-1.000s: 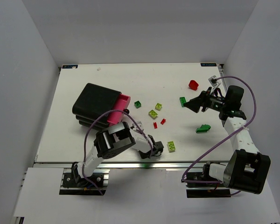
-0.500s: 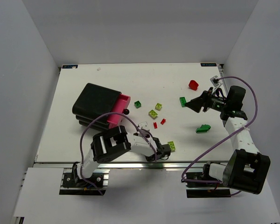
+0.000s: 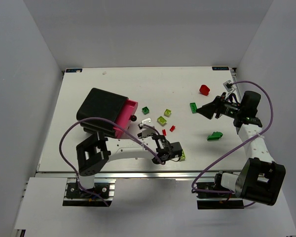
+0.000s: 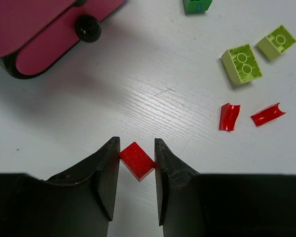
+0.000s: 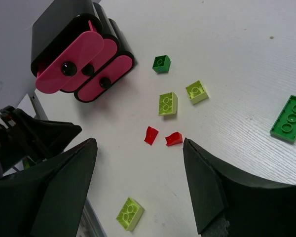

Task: Sort the legos into containers by color

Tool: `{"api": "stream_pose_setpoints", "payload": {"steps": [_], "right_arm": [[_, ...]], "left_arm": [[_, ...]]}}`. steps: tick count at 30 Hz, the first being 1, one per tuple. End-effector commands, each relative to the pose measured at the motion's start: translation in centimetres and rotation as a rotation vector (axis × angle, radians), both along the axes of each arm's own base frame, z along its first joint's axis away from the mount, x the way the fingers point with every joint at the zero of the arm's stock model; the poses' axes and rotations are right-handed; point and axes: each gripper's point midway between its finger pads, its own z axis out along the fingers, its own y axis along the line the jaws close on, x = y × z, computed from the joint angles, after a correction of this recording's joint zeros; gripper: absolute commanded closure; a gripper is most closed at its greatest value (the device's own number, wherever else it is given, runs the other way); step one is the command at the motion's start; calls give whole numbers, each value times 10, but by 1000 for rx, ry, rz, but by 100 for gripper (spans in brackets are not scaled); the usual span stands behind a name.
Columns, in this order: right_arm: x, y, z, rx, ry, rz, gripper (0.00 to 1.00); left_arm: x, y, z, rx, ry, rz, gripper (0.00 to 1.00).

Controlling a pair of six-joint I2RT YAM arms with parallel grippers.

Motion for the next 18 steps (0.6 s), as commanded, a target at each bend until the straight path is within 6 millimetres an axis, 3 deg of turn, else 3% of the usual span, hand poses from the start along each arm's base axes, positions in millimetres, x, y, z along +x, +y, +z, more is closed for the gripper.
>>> {"api": "stream_pose_setpoints", "payload": {"steps": [1,13,18], "right_arm": [[-4,1,11,5,-51,19,24],[-5,1,11,9,-49,23,24],[-5,2,11,12,-45,27,25]], "left_arm": [[2,9,31,1,-23,-3,89],[17,9,126,-28,-132,-54,89],[24,19,151,-28,-169,-57,89]]}}
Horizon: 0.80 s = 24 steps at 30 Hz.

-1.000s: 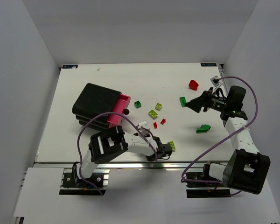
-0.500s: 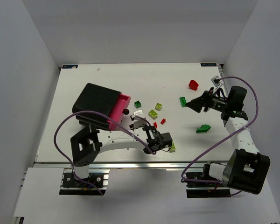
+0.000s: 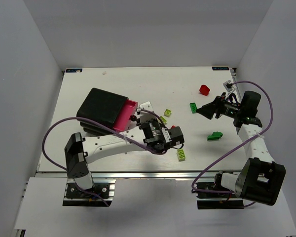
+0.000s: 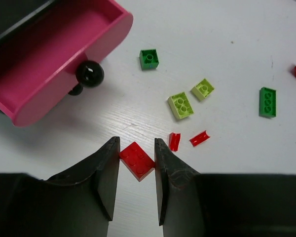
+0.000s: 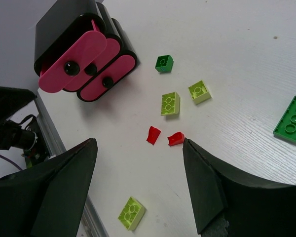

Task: Sort the legos into containers by color

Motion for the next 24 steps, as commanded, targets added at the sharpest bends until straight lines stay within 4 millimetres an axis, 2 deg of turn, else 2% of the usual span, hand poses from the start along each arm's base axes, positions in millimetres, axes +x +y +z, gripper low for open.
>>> {"api": "stream_pose_setpoints", "payload": {"steps": [1,5,6,8,9,10,11,13,18,24], "right_arm": [[-4,0,10,5,-48,17,25],[-5,1,10,7,-45,18,25],[-5,2,11,8,-49,24,25],[-5,1,11,8,-47,21,25],[-6,1,11,10,-46,22,25],[-6,1,11,9,-47,22,25],[-6,2,10,11,-45,23,25],[-6,2,12,9,-51,23,25],[-7,2,12,13,-47,26,25],[-7,2,12,11,-51,26,25]], "left_arm": [[9,32,43,52,-62,14,89],[22,52,56,57,-76,51,88],[29,62,57,82,-69,66,88],[37,68,59,60,-71,74,88],[44,80,59,97,-55,79,88],[51,76,57,56,-54,77,88],[54,81,51,68,-43,74,88],[64,94,52,79,-28,78,88],[83,102,36,78,35,65,88],[92,97,16,55,97,39,89]]}}
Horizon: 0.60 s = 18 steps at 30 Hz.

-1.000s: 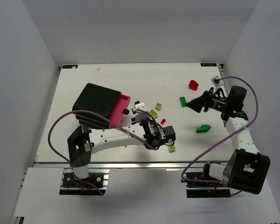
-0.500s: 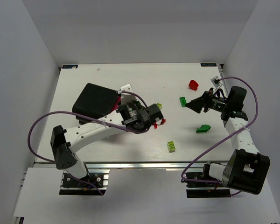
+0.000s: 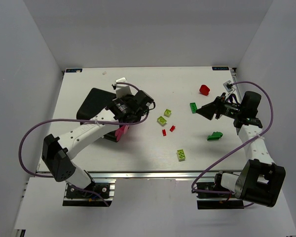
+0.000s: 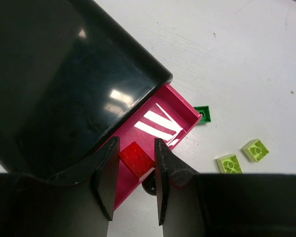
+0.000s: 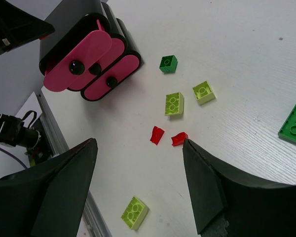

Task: Sort the legos into containers by color

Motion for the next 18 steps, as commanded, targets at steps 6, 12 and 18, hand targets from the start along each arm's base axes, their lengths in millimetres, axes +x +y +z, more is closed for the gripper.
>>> {"api": "stream_pose_setpoints", "payload": {"steps": [6,12,18], "right_arm": [[-3,0,9,3,-48,15,25],[-3,0,8,4,-43,17,24],[-3,0,6,3,-36,18,23]], "left_arm": [[2,-11,-22,-28,63,-56,85],[5,-5,-25,-20,76,-39,66],[6,-2,-21,-24,73,-35,52]]}}
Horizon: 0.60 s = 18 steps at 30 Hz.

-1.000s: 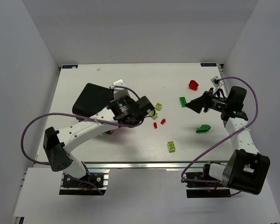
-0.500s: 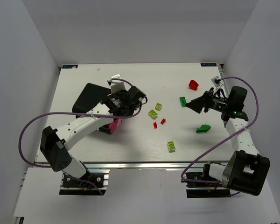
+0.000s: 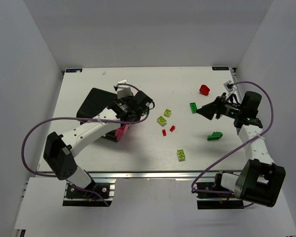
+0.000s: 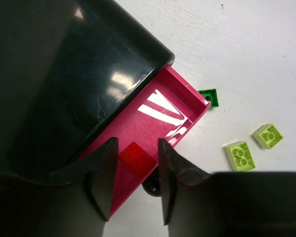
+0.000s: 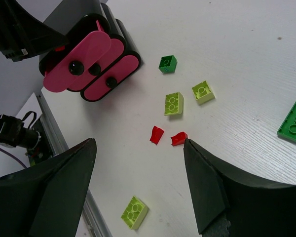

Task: Sort the legos into containers by color

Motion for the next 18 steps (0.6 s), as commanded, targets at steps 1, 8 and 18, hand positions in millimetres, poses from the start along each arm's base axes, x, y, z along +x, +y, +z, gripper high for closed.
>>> {"api": "stream_pose_setpoints", "payload": {"steps": [1,8,18], "right_arm": [[-3,2,6,0,-38,24,23],[-4,2,5,-1,-40,29,22],[12,3,-22,-247,-77,32,34]], "left_arm": [[2,2,11,-19,-21,1,48],[4,-4,31,-50,-51,-38,35],[-37,-94,102,-328,-218,-771,77]]}}
